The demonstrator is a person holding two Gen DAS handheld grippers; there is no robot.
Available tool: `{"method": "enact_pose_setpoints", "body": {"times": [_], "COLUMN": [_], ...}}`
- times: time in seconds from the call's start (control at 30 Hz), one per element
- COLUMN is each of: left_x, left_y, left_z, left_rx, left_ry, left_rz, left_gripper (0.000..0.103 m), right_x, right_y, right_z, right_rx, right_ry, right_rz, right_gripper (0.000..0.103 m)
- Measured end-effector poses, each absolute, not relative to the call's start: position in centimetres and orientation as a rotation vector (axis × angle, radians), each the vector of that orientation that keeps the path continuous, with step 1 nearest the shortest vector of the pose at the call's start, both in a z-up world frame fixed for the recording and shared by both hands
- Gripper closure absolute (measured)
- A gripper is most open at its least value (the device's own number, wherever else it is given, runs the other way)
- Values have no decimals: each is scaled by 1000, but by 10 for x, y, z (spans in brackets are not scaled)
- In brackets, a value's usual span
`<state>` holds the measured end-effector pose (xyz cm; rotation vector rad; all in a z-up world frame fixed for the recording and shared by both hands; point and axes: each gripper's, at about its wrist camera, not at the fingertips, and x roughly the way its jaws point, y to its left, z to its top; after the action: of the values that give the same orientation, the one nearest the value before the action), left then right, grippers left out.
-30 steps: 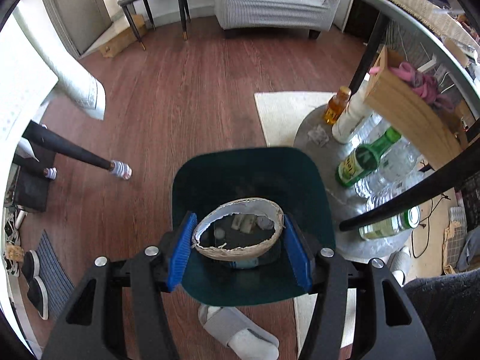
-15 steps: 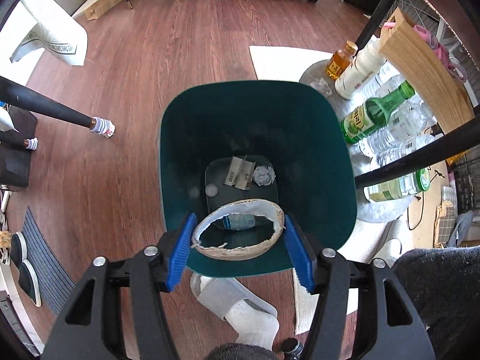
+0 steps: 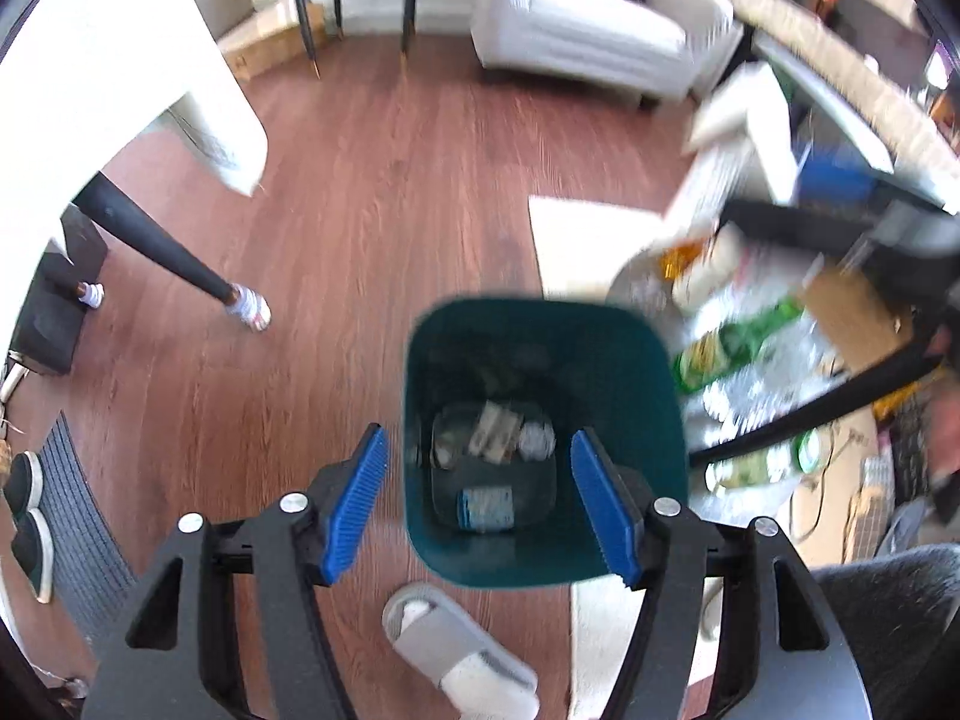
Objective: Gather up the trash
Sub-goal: 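Lower the white box into the green bin and open the right tool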
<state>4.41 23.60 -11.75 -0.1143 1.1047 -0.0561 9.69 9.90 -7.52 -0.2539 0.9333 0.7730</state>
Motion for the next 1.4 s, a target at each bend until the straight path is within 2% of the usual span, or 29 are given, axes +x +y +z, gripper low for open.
{"method": "enact_pose_setpoints", "body": {"times": [0.23, 0.5, 0.87, 1.0, 1.4], "left_x": [42, 50, 55, 53, 52], "left_y": [252, 255, 241, 234, 234], "left_z": [-75, -42, -4, 5, 20], "left_rx": [-169, -226, -291, -285, -314], "left_ry": [950, 862, 759, 741, 682], "left_rz": [-11, -7, -29, -13, 1], "left_gripper": [53, 73, 74, 74, 74], "right_x": [97, 91, 81, 76, 73], "right_y": [106, 120, 137, 136, 115], "right_z": [-95, -130, -183, -193, -178], "right_rx": [-291, -358, -503, -579, -536], "right_ry": [991, 1091, 1229, 1252, 1206], "right_rz": [772, 789, 789, 746, 798], "right_gripper": [26, 26, 26, 20, 20]}}
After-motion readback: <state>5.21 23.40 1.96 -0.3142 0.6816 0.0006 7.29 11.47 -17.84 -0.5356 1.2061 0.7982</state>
